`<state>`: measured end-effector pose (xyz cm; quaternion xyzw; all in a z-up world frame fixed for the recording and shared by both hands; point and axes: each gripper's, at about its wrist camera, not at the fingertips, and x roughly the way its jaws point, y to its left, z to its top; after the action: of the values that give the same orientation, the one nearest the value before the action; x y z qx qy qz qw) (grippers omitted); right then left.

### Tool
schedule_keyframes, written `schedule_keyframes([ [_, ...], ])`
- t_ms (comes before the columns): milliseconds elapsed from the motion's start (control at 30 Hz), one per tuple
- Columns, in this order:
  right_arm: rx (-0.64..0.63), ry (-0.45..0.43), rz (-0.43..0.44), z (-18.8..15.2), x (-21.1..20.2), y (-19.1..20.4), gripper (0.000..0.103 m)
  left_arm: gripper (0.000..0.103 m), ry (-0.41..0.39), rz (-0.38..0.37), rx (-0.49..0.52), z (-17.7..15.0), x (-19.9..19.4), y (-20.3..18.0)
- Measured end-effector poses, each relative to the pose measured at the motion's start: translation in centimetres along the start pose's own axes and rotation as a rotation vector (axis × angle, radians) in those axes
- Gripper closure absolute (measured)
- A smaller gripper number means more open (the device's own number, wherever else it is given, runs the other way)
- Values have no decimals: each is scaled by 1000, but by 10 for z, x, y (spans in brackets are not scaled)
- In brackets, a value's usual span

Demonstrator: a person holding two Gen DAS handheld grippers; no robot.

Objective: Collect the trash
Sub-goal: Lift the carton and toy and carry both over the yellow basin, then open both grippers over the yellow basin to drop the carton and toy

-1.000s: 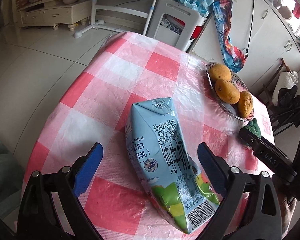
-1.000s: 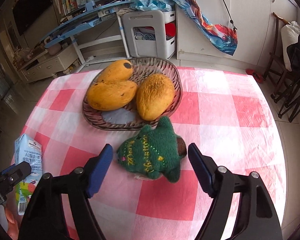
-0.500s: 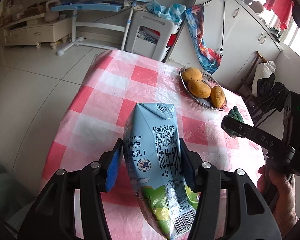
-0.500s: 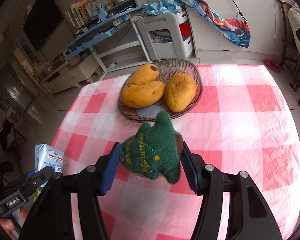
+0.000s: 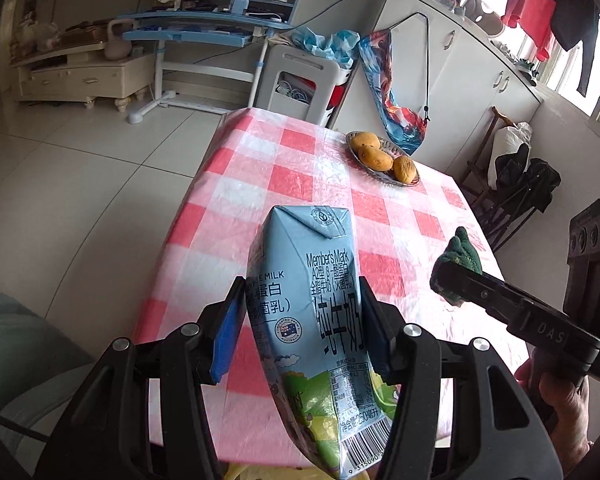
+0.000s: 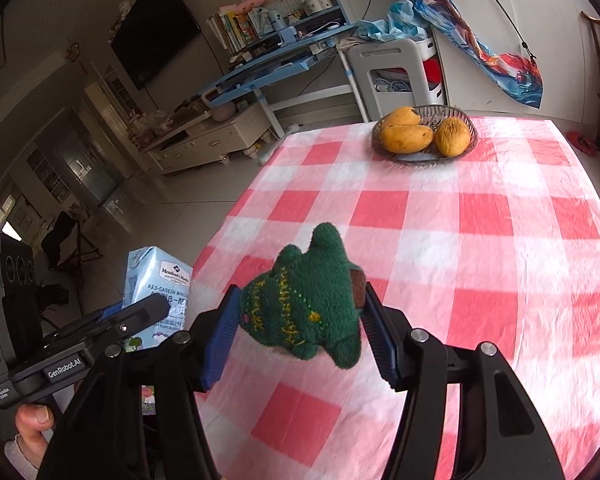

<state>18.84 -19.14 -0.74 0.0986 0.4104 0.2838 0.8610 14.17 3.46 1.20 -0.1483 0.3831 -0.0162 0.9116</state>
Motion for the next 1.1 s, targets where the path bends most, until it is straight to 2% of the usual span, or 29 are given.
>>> schedule_keyframes([
  [333, -16, 79, -8, -87, -32, 33, 44, 51, -11, 11, 42, -56, -67, 2],
  [500, -50, 180, -15, -120, -28, 50, 43, 51, 17, -2, 50, -79, -80, 0],
  [600, -52, 231, -40, -141, -28, 53, 38, 51, 49, -6, 47, -92, -80, 1],
  [667, -22, 208, -62, -145, -35, 47, 30, 51, 74, 1, 50, -102, -79, 2],
  [767, 45, 121, -100, -140, -51, 34, 22, 51, 120, 16, 59, -123, -76, 5],
  [867, 123, 48, -100, -136, -63, 20, 21, 51, 192, 14, 96, -142, -67, 2],
  [967, 137, -1, -100, -133, -71, 18, 21, 51, 276, 3, 170, -156, -56, -9],
  [1033, 120, -27, -110, -132, -74, 22, 19, 51, 305, -3, 216, -164, -53, -17],
  [1100, 107, -50, -125, -133, -78, 25, 16, 51, 301, 2, 236, -165, -54, -21],
])
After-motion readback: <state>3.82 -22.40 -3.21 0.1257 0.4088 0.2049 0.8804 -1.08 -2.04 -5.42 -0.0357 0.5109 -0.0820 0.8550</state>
